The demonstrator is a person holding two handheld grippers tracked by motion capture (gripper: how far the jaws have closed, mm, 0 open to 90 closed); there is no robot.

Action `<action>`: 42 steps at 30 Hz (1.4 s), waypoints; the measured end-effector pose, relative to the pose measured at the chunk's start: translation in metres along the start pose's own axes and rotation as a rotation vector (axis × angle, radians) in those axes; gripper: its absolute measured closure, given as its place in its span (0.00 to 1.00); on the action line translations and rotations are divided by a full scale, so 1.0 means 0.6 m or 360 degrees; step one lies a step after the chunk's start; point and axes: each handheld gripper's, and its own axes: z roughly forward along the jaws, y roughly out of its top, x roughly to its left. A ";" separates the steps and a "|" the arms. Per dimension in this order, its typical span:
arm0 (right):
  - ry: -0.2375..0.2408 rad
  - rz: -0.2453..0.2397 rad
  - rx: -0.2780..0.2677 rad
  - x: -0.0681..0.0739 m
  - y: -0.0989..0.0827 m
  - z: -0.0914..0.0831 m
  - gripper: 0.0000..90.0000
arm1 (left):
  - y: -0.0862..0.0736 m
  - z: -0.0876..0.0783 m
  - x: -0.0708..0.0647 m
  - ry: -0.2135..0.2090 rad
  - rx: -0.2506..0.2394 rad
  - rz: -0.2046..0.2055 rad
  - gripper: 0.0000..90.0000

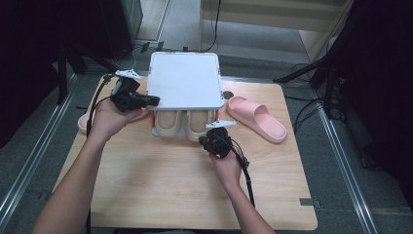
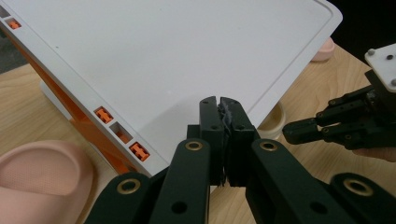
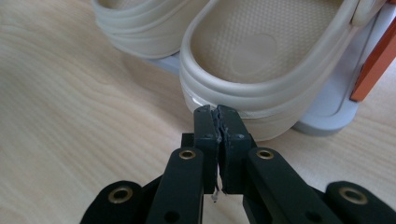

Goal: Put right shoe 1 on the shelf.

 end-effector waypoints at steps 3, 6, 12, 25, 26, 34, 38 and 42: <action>-0.0018 -0.0005 -0.0017 -0.002 0.004 0.008 0.97 | 0.000 0.000 0.000 0.0000 -0.0002 0.0000 0.98; -0.0021 0.0003 -0.0046 -0.005 0.005 0.014 0.94 | 0.000 0.000 0.000 0.0000 -0.0004 0.0001 0.97; -0.0040 -0.0047 -0.0067 0.003 0.002 0.011 0.85 | 0.000 0.001 -0.001 0.0003 -0.0010 0.0011 0.94; 0.0187 -0.0125 -0.0108 0.004 -0.026 -0.069 0.48 | 0.006 -0.008 -0.008 -0.0060 -0.0025 -0.0016 0.55; 0.0200 -0.0117 -0.0115 0.003 -0.030 -0.078 0.45 | 0.006 -0.011 -0.008 -0.0055 -0.0034 -0.0018 0.53; 0.0363 -0.0016 -0.0017 -0.005 -0.066 -0.098 0.26 | 0.002 -0.045 -0.012 -0.0029 -0.0062 -0.0010 0.44; 0.0369 -0.0066 0.0030 -0.005 -0.079 -0.106 0.25 | -0.005 -0.060 -0.013 -0.0018 -0.0079 -0.0001 0.42; 0.0453 -0.0097 0.0051 -0.015 -0.080 -0.108 0.24 | -0.015 -0.071 -0.010 -0.0002 -0.0079 -0.0009 0.42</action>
